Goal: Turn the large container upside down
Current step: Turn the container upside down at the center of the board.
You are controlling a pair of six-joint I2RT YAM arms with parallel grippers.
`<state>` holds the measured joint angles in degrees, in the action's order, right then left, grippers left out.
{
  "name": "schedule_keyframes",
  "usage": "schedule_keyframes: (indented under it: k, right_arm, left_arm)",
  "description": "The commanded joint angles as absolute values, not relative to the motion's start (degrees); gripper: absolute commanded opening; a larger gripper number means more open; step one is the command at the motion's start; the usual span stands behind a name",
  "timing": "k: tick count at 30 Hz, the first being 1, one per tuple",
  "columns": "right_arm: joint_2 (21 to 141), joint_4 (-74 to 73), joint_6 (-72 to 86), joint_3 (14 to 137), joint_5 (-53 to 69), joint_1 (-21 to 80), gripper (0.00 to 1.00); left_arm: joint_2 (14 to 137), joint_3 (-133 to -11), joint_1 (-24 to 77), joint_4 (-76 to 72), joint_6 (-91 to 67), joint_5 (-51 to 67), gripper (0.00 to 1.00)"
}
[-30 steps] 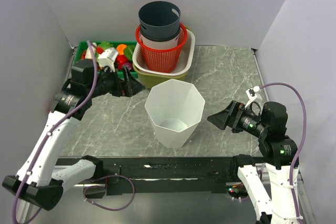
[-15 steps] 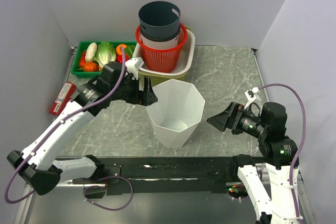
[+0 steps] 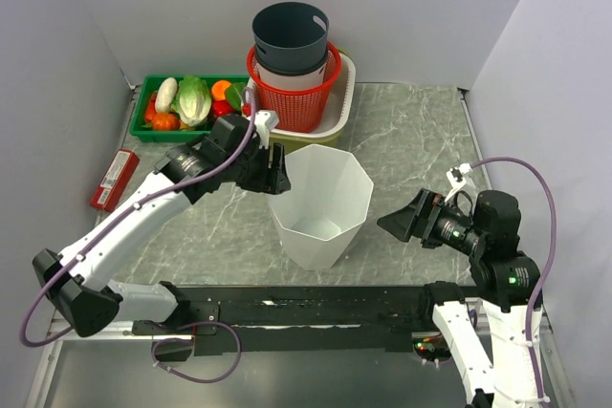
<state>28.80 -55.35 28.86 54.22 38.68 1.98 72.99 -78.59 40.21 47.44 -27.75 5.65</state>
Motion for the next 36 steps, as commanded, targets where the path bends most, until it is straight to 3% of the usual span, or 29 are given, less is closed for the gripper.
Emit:
schedule_keyframes:
  k: [1,5,9,17,36]
  right_arm:
    - [27.1,-56.0,28.1,53.8,37.7,1.8,1.00]
    - [26.6,-54.5,28.6,51.4,38.1,1.8,1.00]
    - [27.3,-54.7,28.8,51.3,38.5,1.8,1.00]
    - [27.8,-53.5,28.7,51.4,39.3,1.8,1.00]
    - [28.6,-48.9,32.0,52.6,42.4,1.9,0.98]
  left_arm:
    - [75.1,-81.0,41.0,45.8,-28.6,3.1,0.61]
    - [76.5,-80.2,41.1,45.4,-29.4,0.9,0.46]
    - [76.3,-79.4,41.1,45.2,-31.0,0.2,0.23]
    - [71.9,-73.5,41.1,40.3,-35.4,-3.6,0.03]
    - [62.7,-49.0,41.0,22.3,-44.6,-4.7,0.01]
